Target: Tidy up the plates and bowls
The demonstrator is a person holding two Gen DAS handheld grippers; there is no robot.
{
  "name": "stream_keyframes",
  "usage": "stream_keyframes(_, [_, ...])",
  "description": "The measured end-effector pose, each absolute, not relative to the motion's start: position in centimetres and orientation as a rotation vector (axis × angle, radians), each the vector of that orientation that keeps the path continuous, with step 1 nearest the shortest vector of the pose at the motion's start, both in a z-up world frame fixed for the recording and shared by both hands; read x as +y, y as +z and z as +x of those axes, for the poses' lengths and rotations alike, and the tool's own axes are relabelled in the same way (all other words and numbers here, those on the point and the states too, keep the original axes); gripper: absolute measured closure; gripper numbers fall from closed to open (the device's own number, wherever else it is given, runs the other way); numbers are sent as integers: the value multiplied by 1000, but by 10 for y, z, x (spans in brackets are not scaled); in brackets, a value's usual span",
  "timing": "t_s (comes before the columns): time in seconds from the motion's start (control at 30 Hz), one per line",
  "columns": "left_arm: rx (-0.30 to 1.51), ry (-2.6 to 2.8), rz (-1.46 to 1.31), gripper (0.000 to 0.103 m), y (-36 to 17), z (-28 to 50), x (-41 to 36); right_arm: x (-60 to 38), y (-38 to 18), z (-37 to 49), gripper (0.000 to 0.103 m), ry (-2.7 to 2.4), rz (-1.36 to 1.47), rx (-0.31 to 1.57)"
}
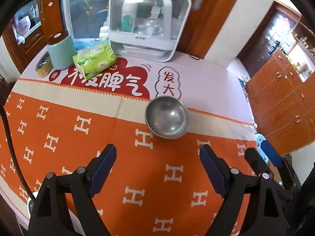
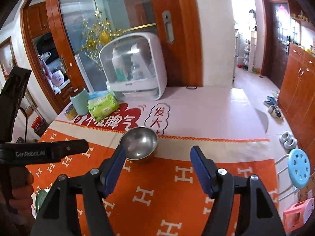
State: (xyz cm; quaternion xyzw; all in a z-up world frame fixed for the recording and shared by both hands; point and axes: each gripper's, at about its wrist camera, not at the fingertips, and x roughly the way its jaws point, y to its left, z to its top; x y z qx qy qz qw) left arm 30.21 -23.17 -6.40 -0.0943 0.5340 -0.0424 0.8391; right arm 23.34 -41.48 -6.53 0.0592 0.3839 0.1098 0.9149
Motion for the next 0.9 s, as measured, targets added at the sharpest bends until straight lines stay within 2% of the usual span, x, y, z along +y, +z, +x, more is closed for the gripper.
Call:
stream_keyframes(0.43, [1233, -41, -277, 18, -175, 369, -225, -397, -158, 290, 34, 300, 189, 890])
stream_keyframes(0.67, [1269, -51, -321, 18, -215, 383, -222, -392, -191, 304, 34, 306, 242, 915])
stream_keyframes(0.8, [1264, -69, -327, 26, -223, 386, -223, -389, -201, 307, 35, 325, 260, 921])
stream_keyframes(0.9, [1260, -89, -334, 34, -227, 388, -224, -389, -202, 308, 39, 340, 276, 903])
